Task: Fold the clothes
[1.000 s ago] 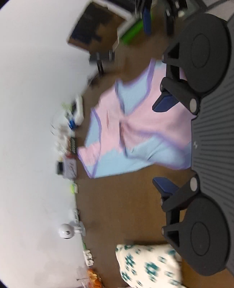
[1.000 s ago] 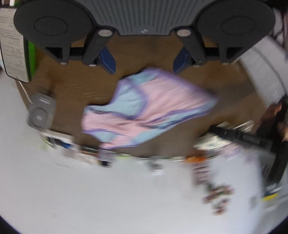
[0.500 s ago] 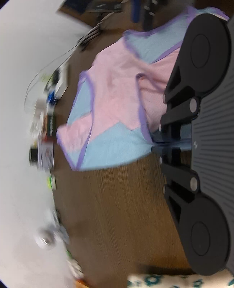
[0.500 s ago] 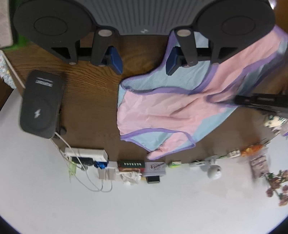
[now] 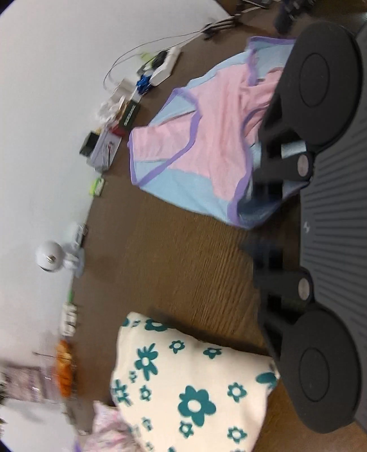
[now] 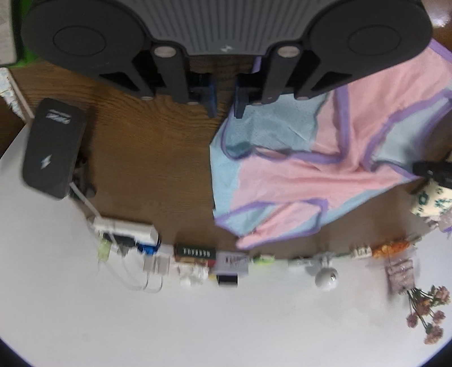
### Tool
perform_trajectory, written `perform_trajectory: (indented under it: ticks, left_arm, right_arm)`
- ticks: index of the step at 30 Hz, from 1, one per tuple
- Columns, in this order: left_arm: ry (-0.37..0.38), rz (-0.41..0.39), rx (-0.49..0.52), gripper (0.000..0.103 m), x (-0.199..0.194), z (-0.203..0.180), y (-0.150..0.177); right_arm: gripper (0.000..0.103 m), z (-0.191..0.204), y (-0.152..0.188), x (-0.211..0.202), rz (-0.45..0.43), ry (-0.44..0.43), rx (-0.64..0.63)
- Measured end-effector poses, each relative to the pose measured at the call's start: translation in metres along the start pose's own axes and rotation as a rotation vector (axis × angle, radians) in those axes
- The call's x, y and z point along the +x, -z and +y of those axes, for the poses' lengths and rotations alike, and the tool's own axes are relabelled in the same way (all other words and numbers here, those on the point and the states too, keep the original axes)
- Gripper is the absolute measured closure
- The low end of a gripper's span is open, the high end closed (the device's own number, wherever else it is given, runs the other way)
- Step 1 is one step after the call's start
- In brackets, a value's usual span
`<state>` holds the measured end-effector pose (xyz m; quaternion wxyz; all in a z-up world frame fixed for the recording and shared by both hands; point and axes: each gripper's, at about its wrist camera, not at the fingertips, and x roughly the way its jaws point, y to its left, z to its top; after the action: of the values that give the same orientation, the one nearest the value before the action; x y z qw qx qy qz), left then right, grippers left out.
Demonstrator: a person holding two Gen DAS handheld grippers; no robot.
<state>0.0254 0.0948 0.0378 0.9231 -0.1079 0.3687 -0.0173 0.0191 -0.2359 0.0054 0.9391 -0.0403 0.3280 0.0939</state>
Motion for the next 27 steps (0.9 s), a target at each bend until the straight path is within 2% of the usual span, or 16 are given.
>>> perform_trajectory:
  ticks: [3, 5, 6, 7, 8, 10, 12, 19, 21, 23, 24, 25, 27]
  left_arm:
    - [0.06, 0.043, 0.054, 0.047, -0.006, -0.01, 0.011]
    - [0.081, 0.074, 0.088, 0.056, -0.003, -0.021, 0.019]
    - [0.067, 0.067, 0.118, 0.074, -0.003, -0.027, 0.023]
    - [0.023, 0.048, 0.142, 0.093, -0.002, -0.031, 0.026]
    - [-0.02, 0.033, 0.147, 0.098, -0.002, -0.033, 0.029]
    - [-0.011, 0.036, 0.103, 0.1, -0.005, -0.027, 0.031]
    - [-0.002, 0.038, 0.075, 0.1, -0.011, -0.022, 0.036]
    - [-0.063, 0.04, 0.15, 0.097, -0.054, -0.019, 0.064]
    - [-0.066, 0.002, 0.152, 0.094, -0.073, -0.021, 0.062]
    - [0.006, -0.008, 0.153, 0.086, -0.08, -0.03, 0.056]
    - [0.057, 0.001, 0.156, 0.075, -0.079, -0.037, 0.054]
    - [0.108, 0.009, 0.158, 0.072, -0.077, -0.044, 0.052]
    - [0.15, 0.054, 0.21, 0.072, -0.065, -0.064, 0.059]
  right_arm:
    - [0.085, 0.007, 0.007, -0.024, -0.018, -0.114, 0.001]
    - [0.085, 0.015, 0.015, -0.027, 0.004, -0.168, -0.015]
    - [0.085, 0.019, 0.018, -0.026, 0.012, -0.174, -0.023]
    - [0.085, 0.022, 0.021, -0.024, 0.023, -0.176, -0.031]
    - [0.085, 0.023, 0.023, -0.021, 0.038, -0.176, -0.033]
    - [0.087, 0.025, 0.028, -0.016, 0.065, -0.183, -0.04]
    - [0.089, 0.025, 0.034, -0.019, 0.077, -0.187, -0.056]
    - [0.089, 0.024, 0.059, -0.055, 0.126, -0.198, -0.113]
    - [0.08, 0.025, 0.063, -0.068, 0.142, -0.248, -0.102]
    - [0.079, 0.025, 0.06, -0.08, 0.095, -0.303, -0.09]
    - [0.079, 0.027, 0.054, -0.082, 0.055, -0.321, -0.084]
    - [0.079, 0.028, 0.049, -0.082, 0.017, -0.339, -0.08]
    - [0.08, 0.037, 0.036, -0.067, -0.027, -0.351, -0.085]
